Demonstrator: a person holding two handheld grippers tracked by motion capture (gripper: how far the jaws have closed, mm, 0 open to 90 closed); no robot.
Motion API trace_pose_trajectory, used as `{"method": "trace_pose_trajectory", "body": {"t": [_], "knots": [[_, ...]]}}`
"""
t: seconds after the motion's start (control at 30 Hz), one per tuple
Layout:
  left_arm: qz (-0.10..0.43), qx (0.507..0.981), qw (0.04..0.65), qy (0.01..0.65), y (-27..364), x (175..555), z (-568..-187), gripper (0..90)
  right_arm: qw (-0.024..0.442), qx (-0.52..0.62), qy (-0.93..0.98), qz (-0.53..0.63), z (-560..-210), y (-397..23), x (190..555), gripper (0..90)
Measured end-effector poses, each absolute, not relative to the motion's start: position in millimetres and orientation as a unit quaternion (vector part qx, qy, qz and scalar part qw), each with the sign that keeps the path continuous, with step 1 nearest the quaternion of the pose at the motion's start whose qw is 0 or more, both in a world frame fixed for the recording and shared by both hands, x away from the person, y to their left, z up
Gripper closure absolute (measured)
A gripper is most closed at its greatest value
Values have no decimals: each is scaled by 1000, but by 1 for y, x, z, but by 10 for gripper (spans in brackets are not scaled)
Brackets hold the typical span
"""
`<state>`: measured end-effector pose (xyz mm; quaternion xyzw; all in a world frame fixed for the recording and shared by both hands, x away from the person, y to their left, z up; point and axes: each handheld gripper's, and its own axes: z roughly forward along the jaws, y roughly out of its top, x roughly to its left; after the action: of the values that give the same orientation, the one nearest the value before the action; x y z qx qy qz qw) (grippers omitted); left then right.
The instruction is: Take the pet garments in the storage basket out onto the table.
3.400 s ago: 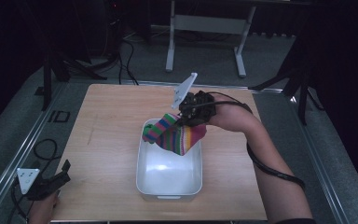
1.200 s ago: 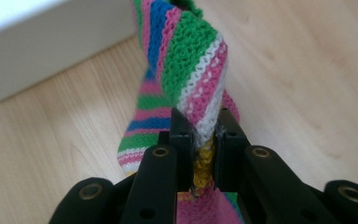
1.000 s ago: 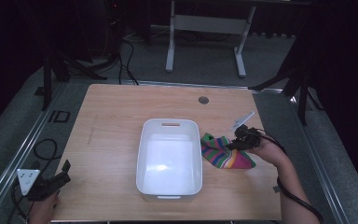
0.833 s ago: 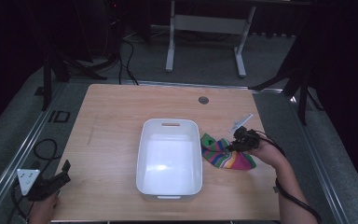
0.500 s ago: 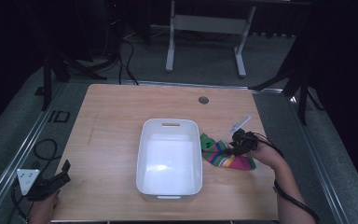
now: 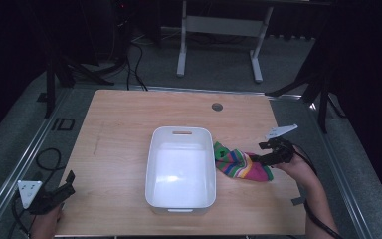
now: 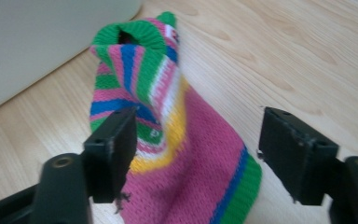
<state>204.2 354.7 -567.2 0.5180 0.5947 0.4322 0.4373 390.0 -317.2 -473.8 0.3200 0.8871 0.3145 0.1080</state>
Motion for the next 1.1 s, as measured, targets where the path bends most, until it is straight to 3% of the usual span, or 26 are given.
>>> {"method": "trace_pose_trajectory", "body": {"t": [0.1, 0.33, 0.53, 0.87, 1.1], "knots": [[432, 518, 437, 595, 355, 204, -567, 9, 109, 339, 874, 332, -481, -330, 385, 198], [432, 518, 437, 596, 355, 204, -567, 9, 106, 376, 843, 369, -497, -358, 371, 172], [433, 518, 438, 594, 355, 204, -567, 9, 136, 418, 811, 387, -505, -374, 358, 124], [435, 517, 437, 594, 355, 203, -567, 9, 244, 484, 714, 442, -526, -393, 314, 125], [436, 517, 438, 592, 354, 203, -567, 9, 289, 504, 681, 446, -538, -401, 291, 128]]}}
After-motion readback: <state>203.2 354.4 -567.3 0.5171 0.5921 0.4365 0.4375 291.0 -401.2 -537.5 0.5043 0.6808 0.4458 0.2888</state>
